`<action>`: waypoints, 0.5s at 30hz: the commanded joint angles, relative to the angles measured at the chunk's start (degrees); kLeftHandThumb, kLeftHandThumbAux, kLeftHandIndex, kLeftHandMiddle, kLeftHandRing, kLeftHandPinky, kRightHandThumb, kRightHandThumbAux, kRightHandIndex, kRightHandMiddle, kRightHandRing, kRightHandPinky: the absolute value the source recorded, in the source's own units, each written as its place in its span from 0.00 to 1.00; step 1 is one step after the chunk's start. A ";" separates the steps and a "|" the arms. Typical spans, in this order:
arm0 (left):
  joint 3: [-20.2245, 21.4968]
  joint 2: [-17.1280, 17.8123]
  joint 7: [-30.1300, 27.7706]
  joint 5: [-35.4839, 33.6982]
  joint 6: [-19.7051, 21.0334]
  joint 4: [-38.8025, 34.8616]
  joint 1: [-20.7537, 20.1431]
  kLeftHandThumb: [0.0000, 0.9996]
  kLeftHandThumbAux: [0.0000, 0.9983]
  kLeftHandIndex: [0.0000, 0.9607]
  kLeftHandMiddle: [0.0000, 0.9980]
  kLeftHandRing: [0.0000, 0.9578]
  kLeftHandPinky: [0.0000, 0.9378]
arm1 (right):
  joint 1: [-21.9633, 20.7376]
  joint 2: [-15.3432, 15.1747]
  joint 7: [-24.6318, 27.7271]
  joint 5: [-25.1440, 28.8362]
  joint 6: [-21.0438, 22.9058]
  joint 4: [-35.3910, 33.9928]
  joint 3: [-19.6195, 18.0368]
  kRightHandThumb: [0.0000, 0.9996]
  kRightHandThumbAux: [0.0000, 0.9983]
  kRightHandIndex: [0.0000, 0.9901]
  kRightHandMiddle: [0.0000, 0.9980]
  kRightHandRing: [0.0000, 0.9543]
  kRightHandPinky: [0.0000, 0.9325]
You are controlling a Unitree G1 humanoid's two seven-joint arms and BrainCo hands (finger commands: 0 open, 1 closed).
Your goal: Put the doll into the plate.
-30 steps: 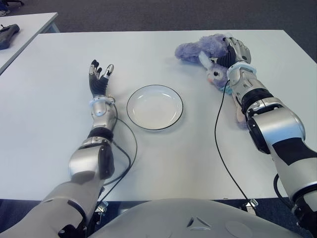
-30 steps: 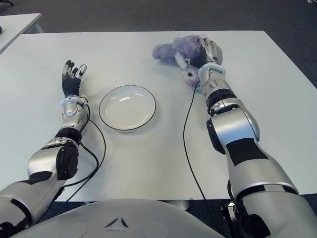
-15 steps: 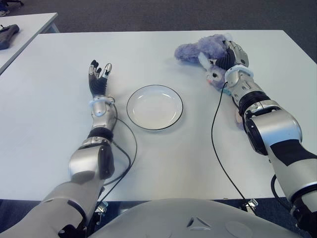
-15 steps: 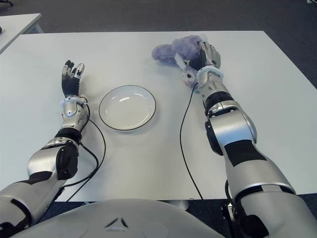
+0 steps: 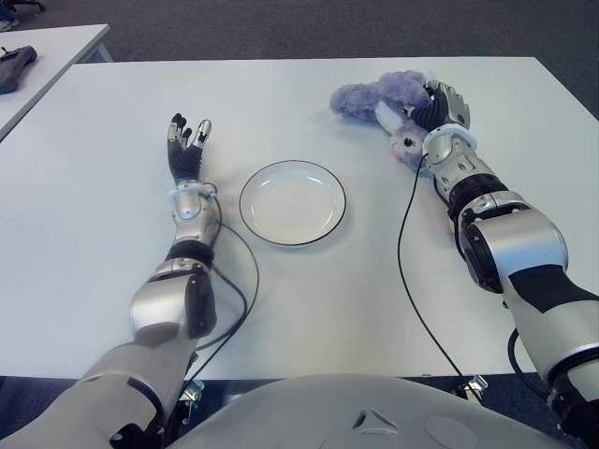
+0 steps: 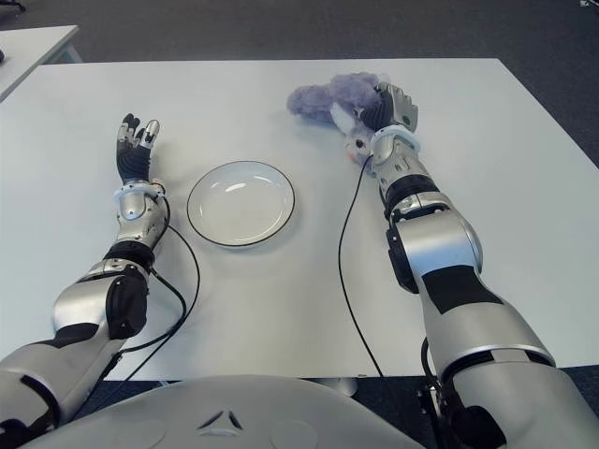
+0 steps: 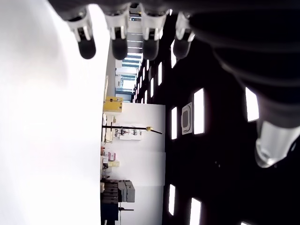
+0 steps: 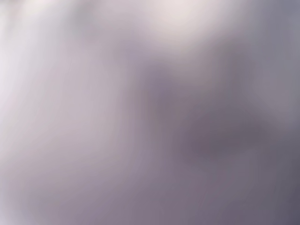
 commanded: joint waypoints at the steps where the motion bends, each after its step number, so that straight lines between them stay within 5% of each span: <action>1: 1.27 -4.27 -1.59 -1.78 3.20 7.98 15.94 0.00 0.54 0.01 0.06 0.02 0.00 | 5.27 3.11 1.77 6.32 0.81 1.36 -5.86 0.71 0.71 0.44 0.71 0.75 0.80; 15: 1.30 -4.65 -0.74 -1.72 3.18 7.96 15.72 0.00 0.54 0.03 0.06 0.02 0.00 | 4.88 3.40 -0.50 7.94 0.70 1.23 -8.89 0.71 0.71 0.44 0.78 0.81 0.85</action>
